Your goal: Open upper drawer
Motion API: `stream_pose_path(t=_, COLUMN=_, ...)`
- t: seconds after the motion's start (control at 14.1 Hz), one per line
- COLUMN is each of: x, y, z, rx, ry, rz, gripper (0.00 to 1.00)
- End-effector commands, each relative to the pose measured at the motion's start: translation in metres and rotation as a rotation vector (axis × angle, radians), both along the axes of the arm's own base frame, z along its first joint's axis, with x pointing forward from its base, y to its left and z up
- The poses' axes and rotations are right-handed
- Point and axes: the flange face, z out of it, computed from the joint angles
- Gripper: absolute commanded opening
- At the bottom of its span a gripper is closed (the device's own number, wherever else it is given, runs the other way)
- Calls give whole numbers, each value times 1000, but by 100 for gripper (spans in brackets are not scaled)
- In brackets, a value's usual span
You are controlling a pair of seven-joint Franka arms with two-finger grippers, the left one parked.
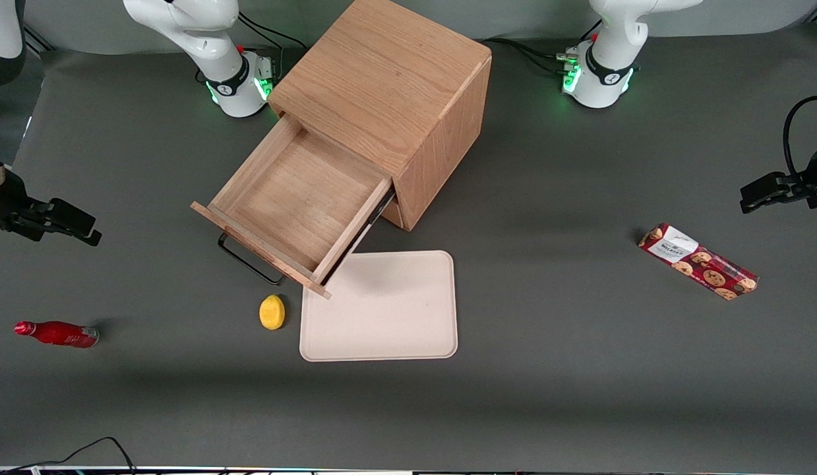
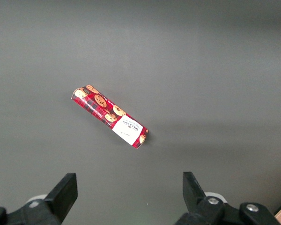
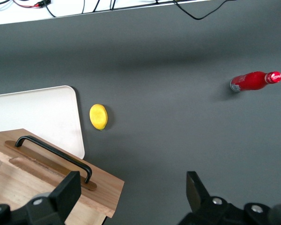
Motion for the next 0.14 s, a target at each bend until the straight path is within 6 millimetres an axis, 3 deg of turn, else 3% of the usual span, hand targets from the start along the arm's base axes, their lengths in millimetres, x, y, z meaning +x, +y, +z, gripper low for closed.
stream_pose_path(t=0.0, x=-3, y=-3, z=-5, rx=-18, ry=27, rz=-32, gripper=100)
stream_pose_path(t=0.07, x=-3, y=-3, z=-8, rx=-21, ry=39, rz=-24, gripper=100)
